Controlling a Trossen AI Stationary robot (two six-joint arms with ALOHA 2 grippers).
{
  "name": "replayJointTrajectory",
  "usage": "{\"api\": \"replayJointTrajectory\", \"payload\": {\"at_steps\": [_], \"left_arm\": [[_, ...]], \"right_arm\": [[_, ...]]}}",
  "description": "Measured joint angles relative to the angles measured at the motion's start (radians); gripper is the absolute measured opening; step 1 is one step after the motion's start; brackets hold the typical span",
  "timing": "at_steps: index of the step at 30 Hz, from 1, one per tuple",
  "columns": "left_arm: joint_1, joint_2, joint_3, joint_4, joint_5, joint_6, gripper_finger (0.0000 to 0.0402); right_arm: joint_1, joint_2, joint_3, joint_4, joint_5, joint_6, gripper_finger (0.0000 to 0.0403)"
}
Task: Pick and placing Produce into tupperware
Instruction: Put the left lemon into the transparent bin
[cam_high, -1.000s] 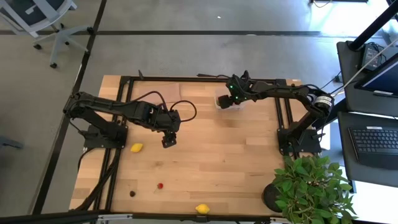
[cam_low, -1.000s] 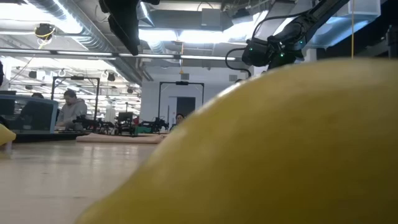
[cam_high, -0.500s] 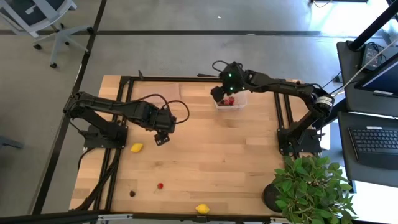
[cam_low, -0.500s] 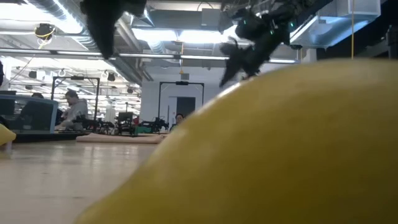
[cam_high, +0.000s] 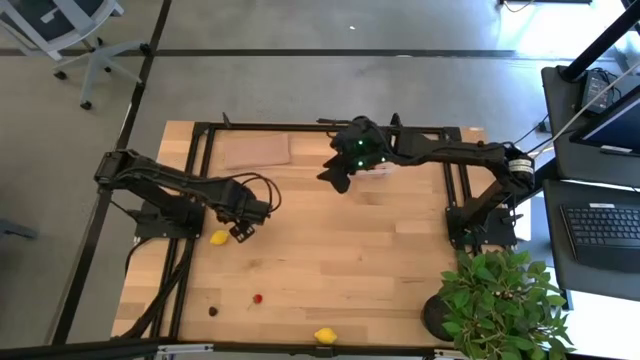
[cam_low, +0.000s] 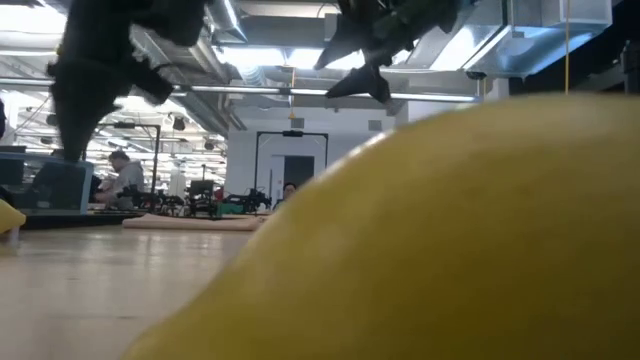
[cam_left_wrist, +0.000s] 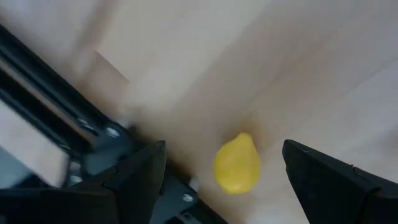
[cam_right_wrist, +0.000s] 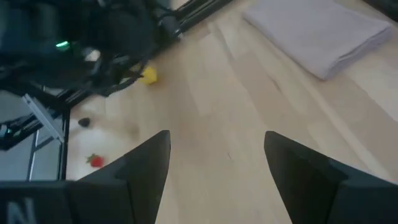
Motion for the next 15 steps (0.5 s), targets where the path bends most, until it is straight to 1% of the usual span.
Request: {"api": "replayJointTrajectory", "payload": {"at_steps": [6,8,11,15], "left_arm": [[0.002,-0.091,-0.206,0.182,0.131,-0.090,0.0312],[-0.002,-0.115,-0.259,0.242,0.159,-0.103,0.0312],[-0.022,-0.133,-0.314,0.280,0.162,-0.104,0.0312],[-0.063,-0.133,-0.349,0.287,0.164,-0.104,0.0312]], "right_arm": [[0.040,0.000,0.000,-0.001,0.033,-0.035,0.0261],[0.047,0.000,0.000,-0.002,0.042,-0.035,0.0261],[0.046,0.000,0.000,-0.002,0.045,-0.035,0.0261],[0.046,0.000,-0.001,-0.001,0.046,-0.013,0.0261]]}}
